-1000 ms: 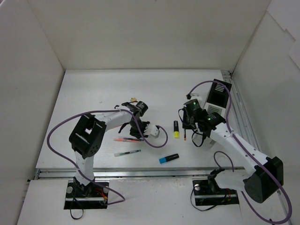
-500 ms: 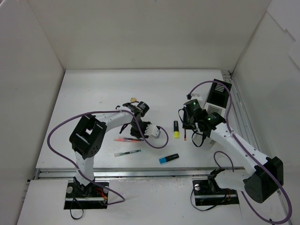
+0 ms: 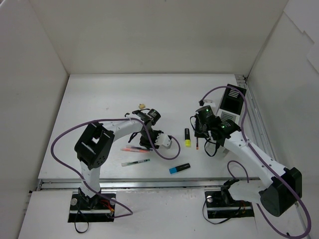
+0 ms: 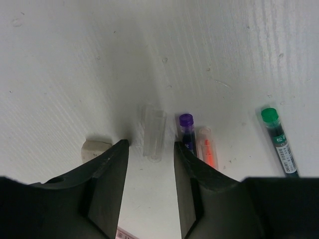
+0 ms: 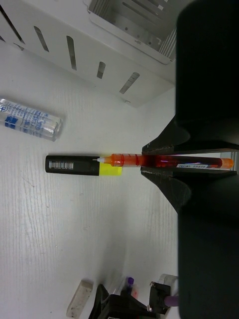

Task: Sort the stationery into containers
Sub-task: Pick up the pen cap from the center of the board.

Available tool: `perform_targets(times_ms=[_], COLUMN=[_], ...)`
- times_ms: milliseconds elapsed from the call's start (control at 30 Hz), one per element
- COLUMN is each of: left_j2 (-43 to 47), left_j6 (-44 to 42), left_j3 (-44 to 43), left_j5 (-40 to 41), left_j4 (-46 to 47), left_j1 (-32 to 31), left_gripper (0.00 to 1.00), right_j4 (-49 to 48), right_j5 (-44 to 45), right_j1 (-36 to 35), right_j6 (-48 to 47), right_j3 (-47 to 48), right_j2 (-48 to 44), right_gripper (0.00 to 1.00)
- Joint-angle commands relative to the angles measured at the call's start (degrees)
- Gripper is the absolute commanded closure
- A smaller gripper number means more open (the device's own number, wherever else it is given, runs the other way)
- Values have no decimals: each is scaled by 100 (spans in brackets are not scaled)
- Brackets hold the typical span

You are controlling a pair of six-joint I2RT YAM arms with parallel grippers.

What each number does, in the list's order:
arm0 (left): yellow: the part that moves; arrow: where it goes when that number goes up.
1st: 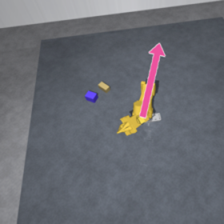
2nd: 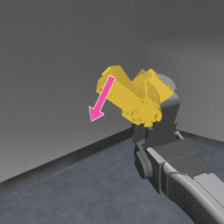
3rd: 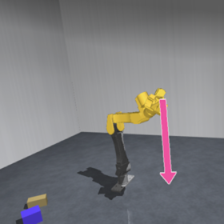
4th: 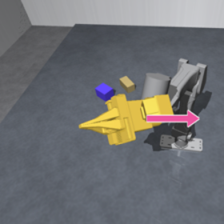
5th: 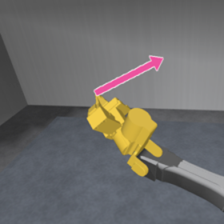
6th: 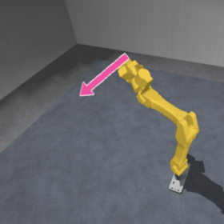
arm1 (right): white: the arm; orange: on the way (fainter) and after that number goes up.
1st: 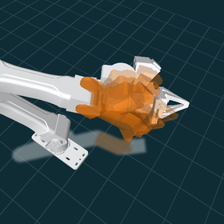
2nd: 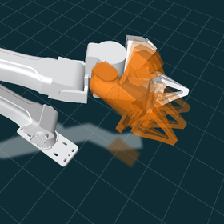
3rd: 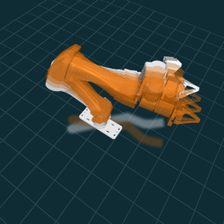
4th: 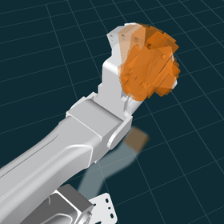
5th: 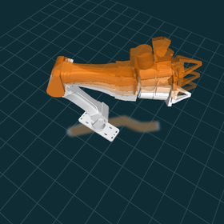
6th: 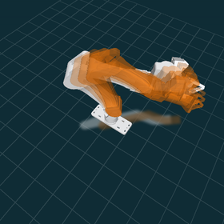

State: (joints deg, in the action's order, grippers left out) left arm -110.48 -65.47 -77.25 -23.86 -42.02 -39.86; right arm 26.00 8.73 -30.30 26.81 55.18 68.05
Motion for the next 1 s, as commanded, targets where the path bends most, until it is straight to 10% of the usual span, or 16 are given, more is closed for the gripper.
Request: perform_targets(times_ms=[0, 400, 967], left_j2=[-36, 0, 333], left_j6=[-27, 34, 2193], left_j3=[-44, -18, -2775], left_j5=[-40, -75, -559], left_j4=[-96, -61, 35], left_j1=[-66, -66, 655], left_gripper=[63, 100, 100], right_j4=[2, 28, -200], right_j5=[199, 234, 892], right_j1=[42, -37, -274], right_j6=[-9, -44, -1703], right_j3=[195, 213, 696], right_j2=[-205, -134, -99], right_gripper=[98, 98, 100])
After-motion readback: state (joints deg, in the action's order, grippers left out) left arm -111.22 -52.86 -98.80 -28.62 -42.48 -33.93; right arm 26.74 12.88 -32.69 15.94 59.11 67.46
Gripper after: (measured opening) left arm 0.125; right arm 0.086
